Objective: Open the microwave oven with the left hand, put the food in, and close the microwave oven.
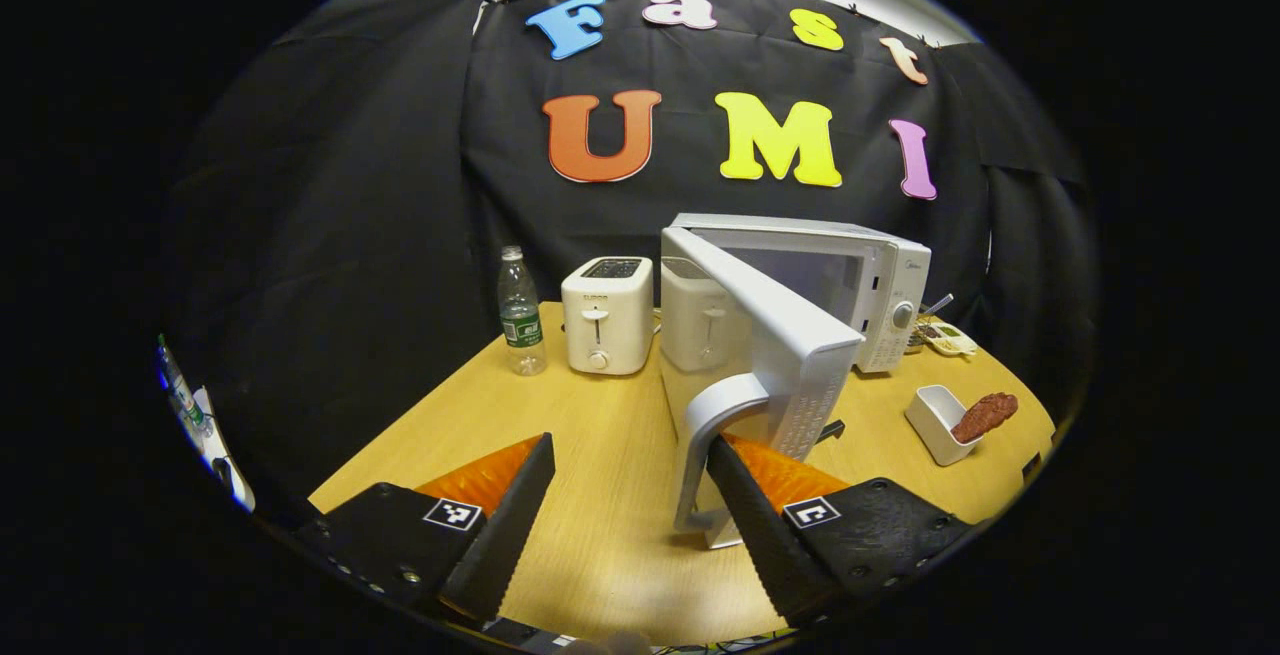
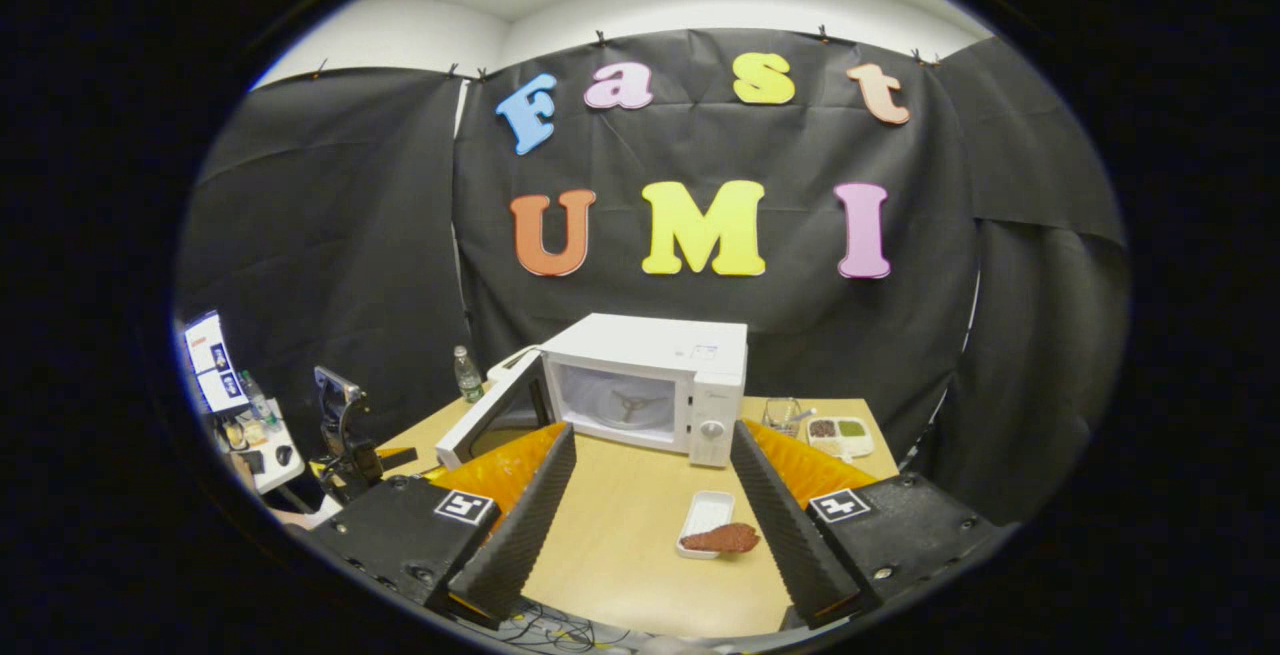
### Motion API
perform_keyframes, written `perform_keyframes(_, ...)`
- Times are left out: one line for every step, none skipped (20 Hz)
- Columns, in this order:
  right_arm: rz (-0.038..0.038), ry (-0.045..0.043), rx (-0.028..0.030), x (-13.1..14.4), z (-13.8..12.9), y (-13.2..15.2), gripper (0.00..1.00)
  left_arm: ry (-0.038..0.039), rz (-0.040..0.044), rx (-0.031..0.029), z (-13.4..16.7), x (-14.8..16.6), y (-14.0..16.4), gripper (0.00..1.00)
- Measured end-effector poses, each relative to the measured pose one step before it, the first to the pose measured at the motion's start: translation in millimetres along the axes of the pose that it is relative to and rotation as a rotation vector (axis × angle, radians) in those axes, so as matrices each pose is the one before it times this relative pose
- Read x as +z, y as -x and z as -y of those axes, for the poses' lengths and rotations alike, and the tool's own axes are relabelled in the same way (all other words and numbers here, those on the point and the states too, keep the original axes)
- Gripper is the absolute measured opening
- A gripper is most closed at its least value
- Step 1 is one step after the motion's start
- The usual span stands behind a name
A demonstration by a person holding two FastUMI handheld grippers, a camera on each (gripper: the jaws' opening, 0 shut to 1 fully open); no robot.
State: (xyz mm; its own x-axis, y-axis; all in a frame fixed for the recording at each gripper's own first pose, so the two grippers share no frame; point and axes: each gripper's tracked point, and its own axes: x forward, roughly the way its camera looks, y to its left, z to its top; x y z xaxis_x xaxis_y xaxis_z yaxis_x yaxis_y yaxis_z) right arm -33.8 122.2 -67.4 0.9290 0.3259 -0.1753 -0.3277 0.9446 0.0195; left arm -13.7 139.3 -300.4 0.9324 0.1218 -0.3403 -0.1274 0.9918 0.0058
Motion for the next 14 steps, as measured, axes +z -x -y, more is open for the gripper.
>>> perform_keyframes(0.00075, -0.00006, 0.00777, 0.64, -3.65, -2.26, 0.92, -0.00994, 0.00023, 0.01851, -9.54, 0.24, 2.02, 0.94)
perform_keyframes(-0.00219, -0.00123, 0.00996, -1.06, -4.29, -2.24, 0.92, -0.00655, 0.00081, 0.02131, -10.82, -0.73, 2.25, 0.88)
perform_keyframes(-0.00375, -0.00124, 0.00997, -2.16, -4.07, -2.24, 0.92, -0.00196, 0.00170, 0.02757, -12.10, 0.29, 1.08, 0.94)
perform_keyframes(-0.00535, 0.00050, 0.01251, -3.25, -3.35, -1.67, 0.92, 0.00666, -0.00125, 0.02304, -10.68, 2.54, -1.10, 0.94)
perform_keyframes(-0.00273, 0.00127, 0.00824, -1.40, -2.34, -1.43, 0.92, 0.00856, -0.00108, 0.02641, -11.69, 1.54, -0.41, 0.94)
perform_keyframes(-0.00177, 0.00221, 0.00444, -0.81, -0.97, -1.60, 0.92, 0.01114, -0.00617, 0.01917, -11.23, -1.13, -0.32, 0.94)
perform_keyframes(-0.00135, 0.00005, 0.00461, -0.87, -0.95, -1.34, 0.92, 0.00951, -0.00484, 0.02162, -9.98, -0.22, 0.35, 0.94)
perform_keyframes(-0.00169, -0.00217, 0.00401, -2.24, -2.26, -2.00, 0.92, 0.00630, 0.00129, 0.01779, -9.90, -0.62, 2.48, 0.94)
perform_keyframes(-0.00060, -0.00190, 0.00279, -1.88, 0.54, -2.60, 0.92, 0.00189, 0.00253, 0.01688, -7.16, 1.09, 3.27, 0.94)
perform_keyframes(0.00007, 0.00228, -0.00104, -2.43, 3.06, -2.05, 0.92, 0.00138, 0.00152, 0.00947, -3.96, 0.73, 4.09, 0.95)
perform_keyframes(-0.00057, 0.00561, -0.00650, -3.68, 6.03, -2.76, 0.92, 0.00005, 0.00365, 0.00553, -1.16, 1.23, 3.65, 0.94)
perform_keyframes(-0.00100, 0.00745, -0.01309, -6.01, 7.89, -2.36, 0.92, -0.00086, 0.00114, 0.00138, 0.36, 1.36, 5.23, 0.94)
perform_keyframes(-0.00580, 0.00217, -0.01095, -8.75, 9.59, -2.77, 0.92, 0.00133, 0.00554, -0.00213, 3.08, 2.09, 6.49, 0.94)
perform_keyframes(-0.00109, -0.00647, -0.00254, -9.75, 8.20, -3.11, 0.92, 0.00168, 0.00565, -0.01087, 7.28, 3.24, 5.85, 0.94)
